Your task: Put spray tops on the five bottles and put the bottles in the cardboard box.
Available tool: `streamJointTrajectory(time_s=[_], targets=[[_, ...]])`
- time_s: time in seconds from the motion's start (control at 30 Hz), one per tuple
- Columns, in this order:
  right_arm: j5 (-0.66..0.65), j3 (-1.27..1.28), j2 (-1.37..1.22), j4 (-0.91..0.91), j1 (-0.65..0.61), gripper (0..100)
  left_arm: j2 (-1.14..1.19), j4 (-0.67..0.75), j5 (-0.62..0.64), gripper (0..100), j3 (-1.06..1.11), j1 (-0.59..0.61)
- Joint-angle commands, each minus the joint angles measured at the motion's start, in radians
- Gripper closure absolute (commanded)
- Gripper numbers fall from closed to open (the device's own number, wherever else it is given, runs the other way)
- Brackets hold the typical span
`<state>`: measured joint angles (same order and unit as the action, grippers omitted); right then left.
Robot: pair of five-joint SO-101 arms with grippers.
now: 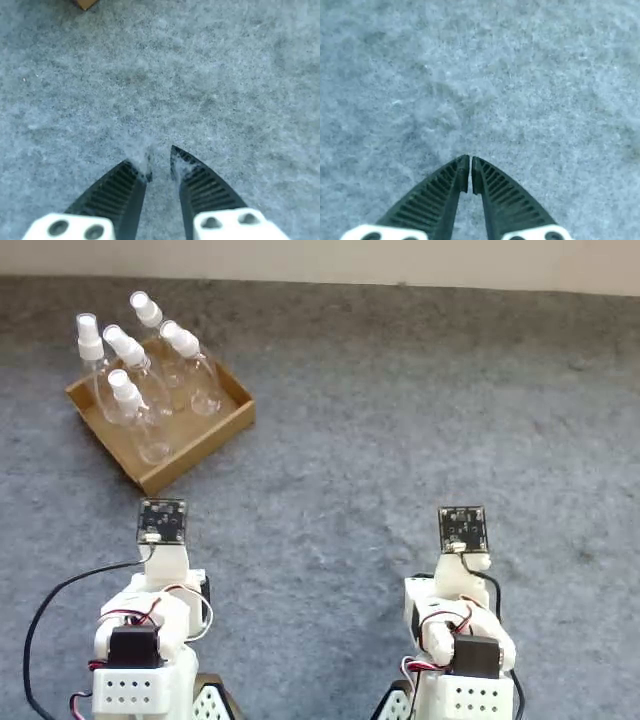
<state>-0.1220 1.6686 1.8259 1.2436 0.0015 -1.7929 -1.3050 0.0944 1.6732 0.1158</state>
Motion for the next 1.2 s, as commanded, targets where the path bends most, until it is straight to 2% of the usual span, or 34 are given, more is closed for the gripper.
streamJointTrajectory(time_s=[0.0, 0.1, 1.17], targets=[[0.100, 0.111, 0.010, 0.007, 0.015, 98.7, -0.015, -0.006, 0.068, 99, 0.022, 0.047], [0.146, 0.110, 0.010, 0.007, 0.015, 98.7, -0.015, -0.006, 0.068, 99, 0.022, 0.068], [0.137, 0.113, 0.012, 0.007, 0.013, 98.7, -0.015, -0.006, 0.066, 99, 0.022, 0.067]])
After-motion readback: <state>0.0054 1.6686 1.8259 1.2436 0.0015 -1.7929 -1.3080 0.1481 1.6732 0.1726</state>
